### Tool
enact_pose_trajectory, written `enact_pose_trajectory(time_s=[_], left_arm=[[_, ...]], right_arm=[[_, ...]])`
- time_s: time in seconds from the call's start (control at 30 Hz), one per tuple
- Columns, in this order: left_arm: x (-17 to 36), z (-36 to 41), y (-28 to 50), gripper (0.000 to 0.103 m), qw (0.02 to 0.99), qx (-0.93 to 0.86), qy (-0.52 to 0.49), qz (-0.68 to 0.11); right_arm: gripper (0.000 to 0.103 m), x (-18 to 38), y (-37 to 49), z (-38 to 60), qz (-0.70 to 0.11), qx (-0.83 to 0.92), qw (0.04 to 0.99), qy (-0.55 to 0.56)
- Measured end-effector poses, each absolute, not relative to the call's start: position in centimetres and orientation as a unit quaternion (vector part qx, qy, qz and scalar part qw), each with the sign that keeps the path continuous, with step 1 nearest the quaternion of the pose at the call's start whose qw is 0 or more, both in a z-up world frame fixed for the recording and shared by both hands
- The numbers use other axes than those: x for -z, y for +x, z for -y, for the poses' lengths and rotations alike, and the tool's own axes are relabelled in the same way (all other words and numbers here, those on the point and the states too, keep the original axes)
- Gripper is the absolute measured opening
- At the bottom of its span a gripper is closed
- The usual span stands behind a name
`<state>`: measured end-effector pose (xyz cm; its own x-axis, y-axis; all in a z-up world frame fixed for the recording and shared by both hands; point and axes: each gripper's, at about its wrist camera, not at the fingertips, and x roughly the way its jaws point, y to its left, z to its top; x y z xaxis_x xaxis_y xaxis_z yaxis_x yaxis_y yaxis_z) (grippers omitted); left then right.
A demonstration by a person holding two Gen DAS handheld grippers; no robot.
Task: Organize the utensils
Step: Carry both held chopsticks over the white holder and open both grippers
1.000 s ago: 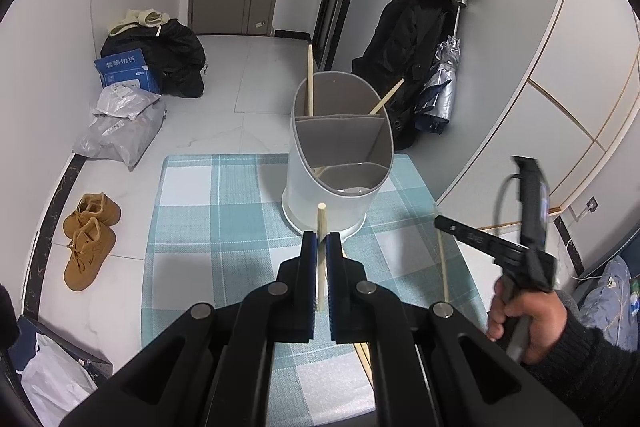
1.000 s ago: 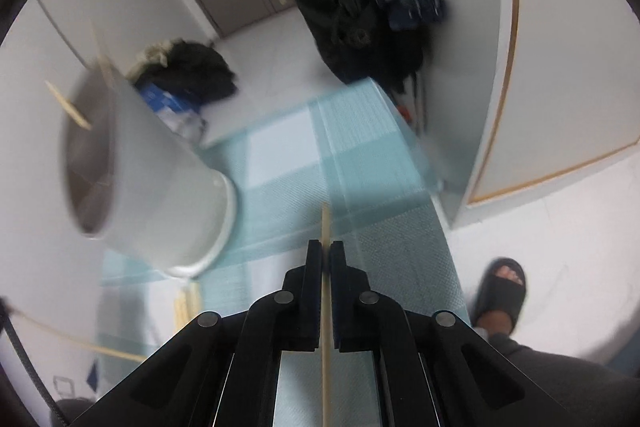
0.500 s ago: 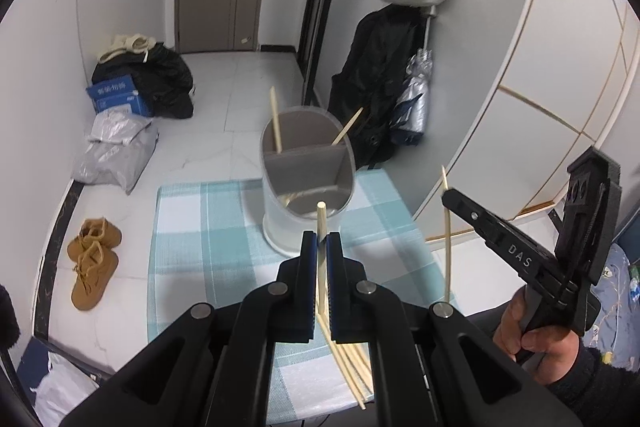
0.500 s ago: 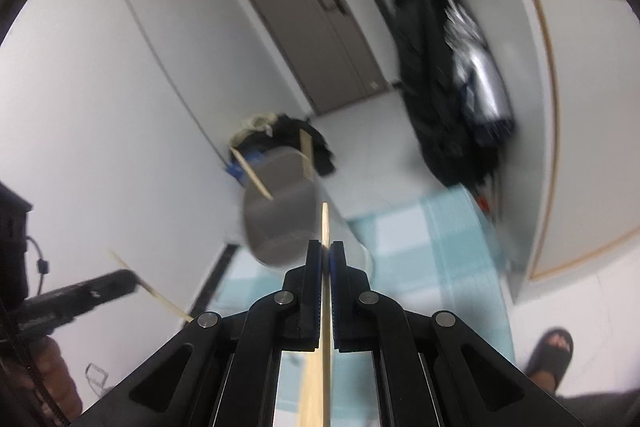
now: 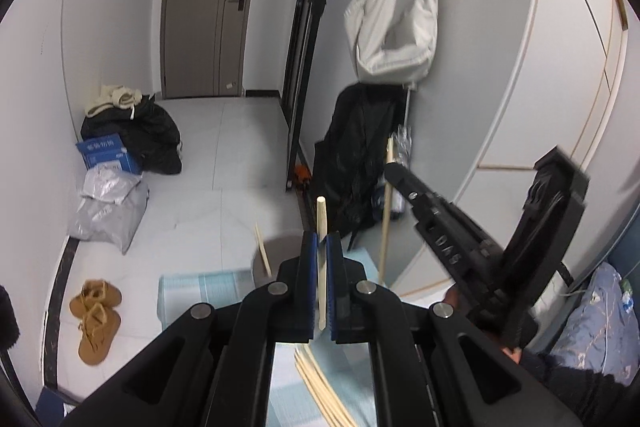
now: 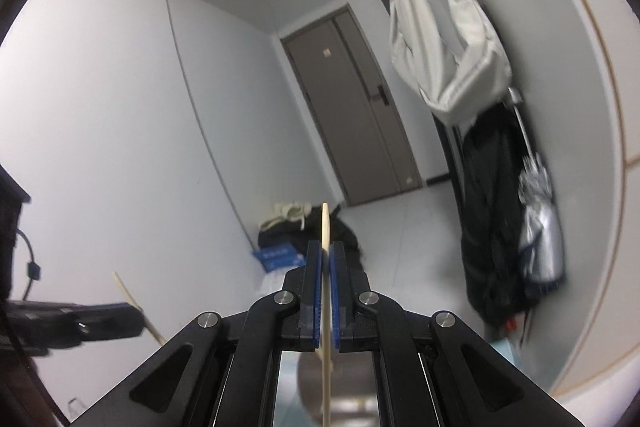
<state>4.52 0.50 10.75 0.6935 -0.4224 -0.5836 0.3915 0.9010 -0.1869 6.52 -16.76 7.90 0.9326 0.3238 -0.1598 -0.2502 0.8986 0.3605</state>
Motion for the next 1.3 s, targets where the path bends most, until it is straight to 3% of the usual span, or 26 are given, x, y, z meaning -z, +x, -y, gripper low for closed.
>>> enact_pose_trajectory(time_s=[0.2,0.57,0.9,1.3], left_arm=[[-11.1,-0.4,8.0,0.000,0.924,0.223,-0.023,-0.310],[-6.9,-1.2,13.0,0.000,0.915,0.218,-0.012,-0.339],[-5.1,-1.4,14.1,0.000,0.904,0.234,-0.012,-0.358],[-3.7,-0.5,13.9,0.000,0.894,0.229,0.002,-0.386]], right_arm=[[0.003,-7.6,12.1,16.6,-0.086,-0.140,0.969,0.185],[0.003,-4.2,19.4,15.9,-0.076,-0.099,0.966,0.226],[0.003,-1.7,18.7,13.7,-0.050,-0.093,0.978,0.182],[0.004,-0.3,16.5,13.9,-0.084,-0.092,0.978,0.165]])
